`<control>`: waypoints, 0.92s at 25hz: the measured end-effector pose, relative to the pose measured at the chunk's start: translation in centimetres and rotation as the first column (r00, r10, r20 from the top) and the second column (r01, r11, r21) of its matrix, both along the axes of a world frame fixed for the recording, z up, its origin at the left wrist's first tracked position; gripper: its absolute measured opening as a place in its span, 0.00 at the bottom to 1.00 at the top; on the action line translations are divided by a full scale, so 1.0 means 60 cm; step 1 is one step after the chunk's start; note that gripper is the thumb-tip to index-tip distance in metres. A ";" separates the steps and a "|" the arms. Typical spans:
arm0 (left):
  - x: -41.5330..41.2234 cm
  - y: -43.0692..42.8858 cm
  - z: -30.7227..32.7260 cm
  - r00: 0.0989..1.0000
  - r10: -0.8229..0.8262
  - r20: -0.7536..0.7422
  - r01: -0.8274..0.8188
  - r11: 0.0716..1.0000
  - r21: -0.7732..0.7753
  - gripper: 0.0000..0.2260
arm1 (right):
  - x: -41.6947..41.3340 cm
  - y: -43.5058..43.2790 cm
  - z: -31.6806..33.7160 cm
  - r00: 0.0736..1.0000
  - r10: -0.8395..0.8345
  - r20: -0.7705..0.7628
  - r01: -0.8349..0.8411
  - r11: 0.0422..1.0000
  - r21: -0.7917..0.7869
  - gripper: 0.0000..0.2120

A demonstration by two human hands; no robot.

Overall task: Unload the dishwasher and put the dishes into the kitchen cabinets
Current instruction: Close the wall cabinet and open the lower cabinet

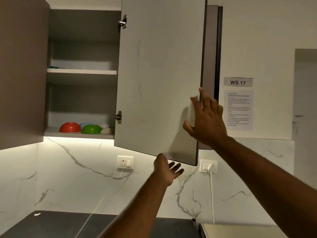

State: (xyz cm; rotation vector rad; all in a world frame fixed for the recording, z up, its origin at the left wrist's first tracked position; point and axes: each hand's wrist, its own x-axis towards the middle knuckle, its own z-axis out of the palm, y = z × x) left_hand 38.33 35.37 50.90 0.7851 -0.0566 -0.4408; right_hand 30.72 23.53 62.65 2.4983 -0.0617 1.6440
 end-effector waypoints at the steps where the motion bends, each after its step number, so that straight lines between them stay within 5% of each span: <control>1: -0.004 -0.014 -0.003 0.999 0.023 0.027 -0.022 0.998 -0.061 0.17 | 0.004 -0.015 0.000 0.996 0.082 0.030 -0.084 0.992 0.093 0.44; 4: -0.014 -0.031 -0.010 0.993 0.103 0.061 -0.093 0.984 -0.150 0.15 | 0.017 -0.033 0.003 0.860 0.500 0.101 -0.481 0.730 0.486 0.43; 6: -0.021 -0.032 -0.008 0.987 0.147 0.062 -0.136 0.979 -0.152 0.13 | 0.027 -0.038 0.002 0.766 0.638 0.078 -0.547 0.583 0.601 0.25; 8: -0.032 -0.022 -0.010 0.982 0.176 0.066 -0.167 0.978 -0.123 0.12 | 0.039 -0.032 -0.009 0.740 0.666 0.100 -0.611 0.601 0.515 0.11; 11: -0.052 0.011 -0.010 0.974 0.212 0.082 -0.207 0.976 -0.062 0.11 | 0.044 -0.003 -0.020 0.633 0.748 0.198 -0.745 0.520 0.418 0.11; 18: -0.088 0.161 -0.005 0.934 0.310 0.177 -0.335 0.933 0.132 0.16 | 0.053 0.161 -0.034 0.235 0.924 0.302 -0.942 0.140 0.303 0.16; 23: -0.109 0.297 -0.001 0.948 0.215 0.236 -0.273 0.929 0.249 0.19 | 0.093 0.293 -0.052 0.216 0.945 0.245 -0.935 0.128 0.331 0.17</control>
